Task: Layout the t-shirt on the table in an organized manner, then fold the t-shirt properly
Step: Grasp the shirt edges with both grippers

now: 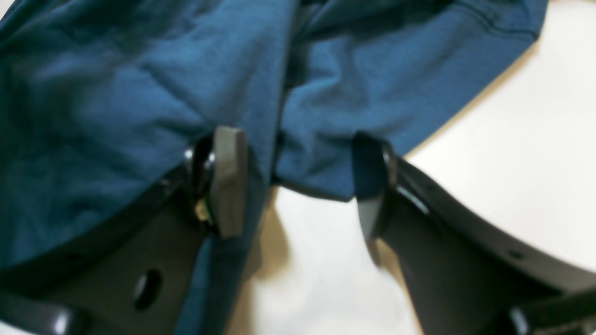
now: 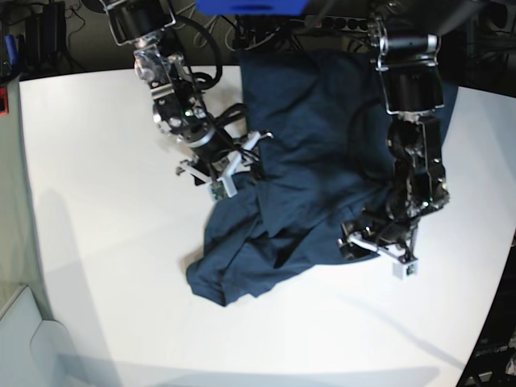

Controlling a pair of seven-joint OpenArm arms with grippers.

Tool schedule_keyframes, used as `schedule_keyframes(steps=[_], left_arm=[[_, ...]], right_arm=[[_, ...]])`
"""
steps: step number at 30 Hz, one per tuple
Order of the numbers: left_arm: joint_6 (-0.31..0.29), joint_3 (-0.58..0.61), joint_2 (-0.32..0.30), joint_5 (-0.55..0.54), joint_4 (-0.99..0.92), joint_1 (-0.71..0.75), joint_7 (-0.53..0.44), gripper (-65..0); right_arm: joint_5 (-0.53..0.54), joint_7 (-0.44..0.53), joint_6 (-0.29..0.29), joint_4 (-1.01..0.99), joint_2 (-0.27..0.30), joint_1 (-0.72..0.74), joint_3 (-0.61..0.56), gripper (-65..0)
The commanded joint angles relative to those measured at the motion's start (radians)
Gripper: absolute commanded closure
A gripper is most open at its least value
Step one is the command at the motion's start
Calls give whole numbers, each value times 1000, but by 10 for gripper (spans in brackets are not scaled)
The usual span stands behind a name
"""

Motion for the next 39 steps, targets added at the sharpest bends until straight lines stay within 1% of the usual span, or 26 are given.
schedule_keyframes(steps=[1, 4, 8, 11, 18, 20, 22, 26, 28, 33, 35, 37, 39], left_arm=[[-2, -13, -8, -6, -10, -22, -23, -373], [-2, -33, -8, -6, -56, -23, -24, -373], [-4, -30, -6, -6, -69, -25, -26, -374], [-4, -27, -6, -6, -73, -42, -61, -373], [-12, -26, -5, -6, -228, -106, -87, -370], [-12, -26, 0, -12, -247, -118, -99, -363], [-12, -26, 17, -9, -250, -121, -108, -316], [-12, -26, 23, -15, -250, -123, -113, -181], [-12, -26, 32, -15, -248, -124, -113, -135], [-12, -26, 40, -15, -231, -124, -108, -120], [-12, -26, 40, -15, -213, -124, -110, -72], [-12, -32, 37, -15, -208, -126, -115, 0], [-12, -33, 33, -15, -204, -151, -115, -10]], right_arm=[[5, 15, 0, 13, -3, 14, 0, -353], [5, 15, 0, 13, -3, 22, 0, -353], [5, 15, 0, 11, -3, 25, 0, -353], [5, 15, 0, 11, -3, 25, 0, -353], [5, 15, 0, 11, -3, 19, 0, -353], [5, 15, 0, 11, 8, 17, 0, -353], [5, 15, 0, 11, 11, 17, 0, -353], [5, 13, 0, 11, 18, 16, 0, -353], [5, 13, 0, 11, 23, 16, 0, -353], [5, 15, 0, -15, 25, 17, 0, -346], [5, 15, 0, -42, 23, 22, 0, -319], [5, 19, 0, -79, 20, 27, 0, -274], [5, 22, 0, -101, 20, 27, 0, -231]])
